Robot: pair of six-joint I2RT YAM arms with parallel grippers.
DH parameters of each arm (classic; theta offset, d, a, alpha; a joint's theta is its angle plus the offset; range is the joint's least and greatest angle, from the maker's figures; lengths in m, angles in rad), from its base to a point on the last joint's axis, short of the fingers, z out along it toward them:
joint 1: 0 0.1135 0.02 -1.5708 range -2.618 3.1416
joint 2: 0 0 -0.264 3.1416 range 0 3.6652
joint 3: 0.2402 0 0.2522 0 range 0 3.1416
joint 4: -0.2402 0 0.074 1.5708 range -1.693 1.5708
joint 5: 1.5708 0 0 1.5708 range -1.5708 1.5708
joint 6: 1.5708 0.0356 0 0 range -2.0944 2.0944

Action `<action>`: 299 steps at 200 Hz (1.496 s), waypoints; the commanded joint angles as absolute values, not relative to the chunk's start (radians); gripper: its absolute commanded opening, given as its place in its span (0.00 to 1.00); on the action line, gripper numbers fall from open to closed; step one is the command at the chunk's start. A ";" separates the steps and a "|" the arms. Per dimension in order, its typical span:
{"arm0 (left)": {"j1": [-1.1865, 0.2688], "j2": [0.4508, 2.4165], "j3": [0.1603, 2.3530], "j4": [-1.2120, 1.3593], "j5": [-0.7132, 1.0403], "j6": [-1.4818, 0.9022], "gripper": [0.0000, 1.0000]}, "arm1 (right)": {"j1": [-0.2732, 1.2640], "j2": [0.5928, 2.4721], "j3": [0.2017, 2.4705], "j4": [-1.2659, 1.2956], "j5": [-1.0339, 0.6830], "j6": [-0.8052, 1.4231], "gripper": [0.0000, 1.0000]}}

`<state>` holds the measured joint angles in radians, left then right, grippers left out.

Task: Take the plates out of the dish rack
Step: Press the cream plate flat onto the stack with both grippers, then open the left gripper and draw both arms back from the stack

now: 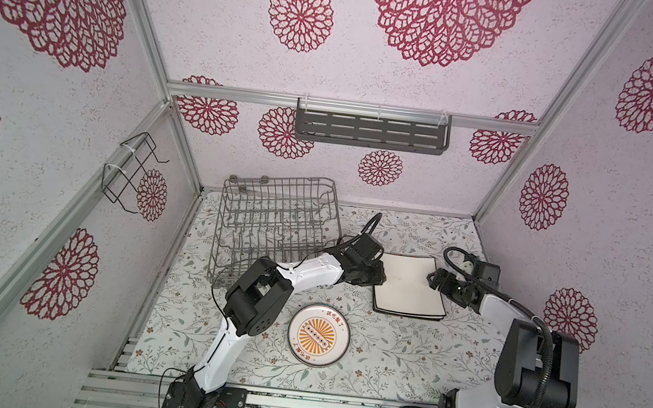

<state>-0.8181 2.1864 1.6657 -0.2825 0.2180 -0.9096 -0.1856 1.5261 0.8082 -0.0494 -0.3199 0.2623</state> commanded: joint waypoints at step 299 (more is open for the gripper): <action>-0.743 1.101 1.096 -0.190 -0.613 -0.311 0.67 | 0.197 0.880 0.850 -0.131 -0.047 0.132 0.99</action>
